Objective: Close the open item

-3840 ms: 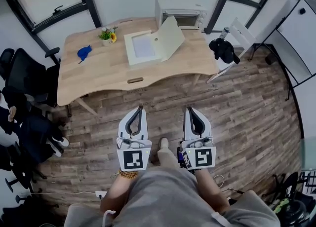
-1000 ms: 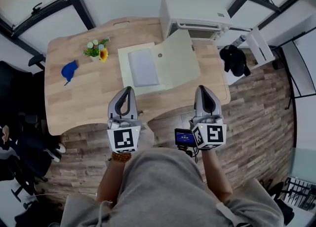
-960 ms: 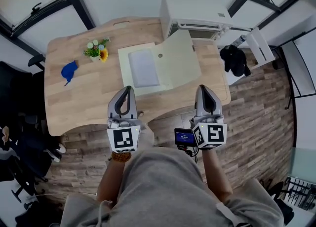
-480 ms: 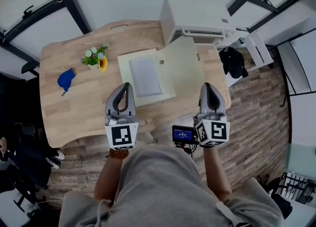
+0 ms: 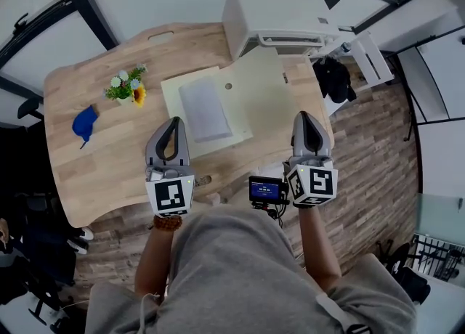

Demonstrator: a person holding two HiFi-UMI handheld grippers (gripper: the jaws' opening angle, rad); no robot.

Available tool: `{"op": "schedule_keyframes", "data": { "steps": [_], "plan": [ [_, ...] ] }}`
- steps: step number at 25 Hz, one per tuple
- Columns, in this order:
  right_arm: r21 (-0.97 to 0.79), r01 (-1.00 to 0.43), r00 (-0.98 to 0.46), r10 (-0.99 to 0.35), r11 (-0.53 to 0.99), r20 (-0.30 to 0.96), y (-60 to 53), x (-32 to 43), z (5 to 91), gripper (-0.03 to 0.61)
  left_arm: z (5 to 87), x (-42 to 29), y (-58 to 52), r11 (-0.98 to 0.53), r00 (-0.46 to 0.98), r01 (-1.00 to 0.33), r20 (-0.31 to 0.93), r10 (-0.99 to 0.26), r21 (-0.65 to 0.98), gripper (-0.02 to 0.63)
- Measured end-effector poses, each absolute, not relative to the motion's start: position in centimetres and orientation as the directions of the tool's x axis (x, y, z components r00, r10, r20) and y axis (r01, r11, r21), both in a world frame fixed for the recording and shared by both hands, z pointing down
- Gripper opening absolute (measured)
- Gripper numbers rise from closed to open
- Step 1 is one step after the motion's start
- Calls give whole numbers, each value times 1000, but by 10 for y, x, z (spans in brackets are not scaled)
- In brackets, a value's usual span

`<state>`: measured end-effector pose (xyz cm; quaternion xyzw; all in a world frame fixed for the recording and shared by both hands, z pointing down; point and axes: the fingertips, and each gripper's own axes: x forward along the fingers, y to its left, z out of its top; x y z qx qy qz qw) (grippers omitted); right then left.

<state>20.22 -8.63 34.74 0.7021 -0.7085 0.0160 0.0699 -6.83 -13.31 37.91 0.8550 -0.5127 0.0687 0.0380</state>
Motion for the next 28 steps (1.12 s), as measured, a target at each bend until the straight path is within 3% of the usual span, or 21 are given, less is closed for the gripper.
{"op": "schedule_keyframes", "data": {
  "steps": [12,28],
  "plan": [
    [96,-995,2,-985,15,172,-96,220,375,12,413,-66,-137,-496,486,-867,151,-861,-38,6],
    [106,-994,32,-960,-3,279,-81,257,428,19,497,-84,-118,-479,434,-874,307,-847,-84,8]
  ]
}}
